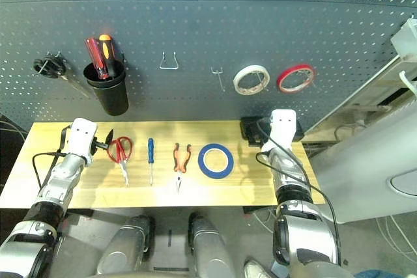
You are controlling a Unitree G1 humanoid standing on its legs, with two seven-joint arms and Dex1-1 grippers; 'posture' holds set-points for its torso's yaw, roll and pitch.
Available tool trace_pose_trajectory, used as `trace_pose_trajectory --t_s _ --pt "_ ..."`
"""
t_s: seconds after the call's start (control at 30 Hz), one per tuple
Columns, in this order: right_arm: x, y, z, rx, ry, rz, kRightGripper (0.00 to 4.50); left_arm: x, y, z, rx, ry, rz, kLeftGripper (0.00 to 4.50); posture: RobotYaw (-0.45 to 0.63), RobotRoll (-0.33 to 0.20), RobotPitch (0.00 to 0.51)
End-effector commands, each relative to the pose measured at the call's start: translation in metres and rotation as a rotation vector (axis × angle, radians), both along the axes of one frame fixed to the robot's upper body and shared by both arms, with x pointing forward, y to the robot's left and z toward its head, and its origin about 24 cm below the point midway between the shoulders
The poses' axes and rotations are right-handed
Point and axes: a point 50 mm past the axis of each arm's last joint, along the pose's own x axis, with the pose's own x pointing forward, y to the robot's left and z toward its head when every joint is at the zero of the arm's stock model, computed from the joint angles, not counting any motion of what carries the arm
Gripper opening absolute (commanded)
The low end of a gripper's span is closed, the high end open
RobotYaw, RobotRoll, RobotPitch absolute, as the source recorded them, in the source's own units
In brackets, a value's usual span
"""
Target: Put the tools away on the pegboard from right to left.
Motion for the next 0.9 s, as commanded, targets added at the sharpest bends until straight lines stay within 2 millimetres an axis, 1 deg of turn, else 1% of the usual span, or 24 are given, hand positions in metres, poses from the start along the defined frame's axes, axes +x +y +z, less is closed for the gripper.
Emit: trace_pose_trajectory --t_s 0.03,0.1,0.23,0.3,0.37,0.47,0.6,0.7,0.77,0.9 --pt "-0.004 0.005 -0.014 0.036 0.09 0.003 4.5 -0.005 0.002 -0.005 0.021 0.052 -0.013 4.48 0.1 0.0 0.187" --pt "-0.005 0.007 -0.019 0.037 0.137 0.004 4.5 -0.004 0.0 -0.005 0.028 0.068 -0.031 4.48 0.1 0.0 0.185" --pt "-0.004 0.006 -0.016 0.066 0.15 0.012 4.5 -0.003 -0.01 0.0 0.022 0.055 -0.115 4.48 0.1 0.0 0.188" --pt "-0.005 0.01 -0.016 0.084 0.179 0.057 4.5 -0.005 -0.021 -0.002 0.021 0.103 -0.224 4.48 0.11 0.0 0.185" --pt "-0.005 0.015 -0.014 0.095 0.198 0.089 4.5 -0.009 -0.034 -0.003 0.057 0.135 -0.35 4.48 0.11 0.0 0.179" --pt "-0.007 0.022 -0.015 0.106 0.238 0.106 4.5 -0.012 -0.048 0.0 0.068 0.14 -0.447 4.48 0.1 0.0 0.179" --pt "-0.011 0.03 -0.018 0.101 0.288 0.135 4.5 -0.012 -0.065 0.003 0.067 0.13 -0.508 4.48 0.12 0.0 0.187" --pt "-0.016 0.036 -0.023 0.1 0.324 0.165 4.5 -0.013 -0.078 0.003 0.05 0.123 -0.524 4.48 0.13 0.0 0.204" --pt "-0.018 0.038 -0.026 0.101 0.341 0.173 4.5 -0.015 -0.083 0.003 0.048 0.121 -0.533 4.48 0.13 0.0 0.206" --pt "-0.024 0.042 -0.039 0.077 0.409 0.173 4.5 -0.023 -0.092 0.002 0.054 0.14 -0.586 4.48 0.17 0.0 0.237"
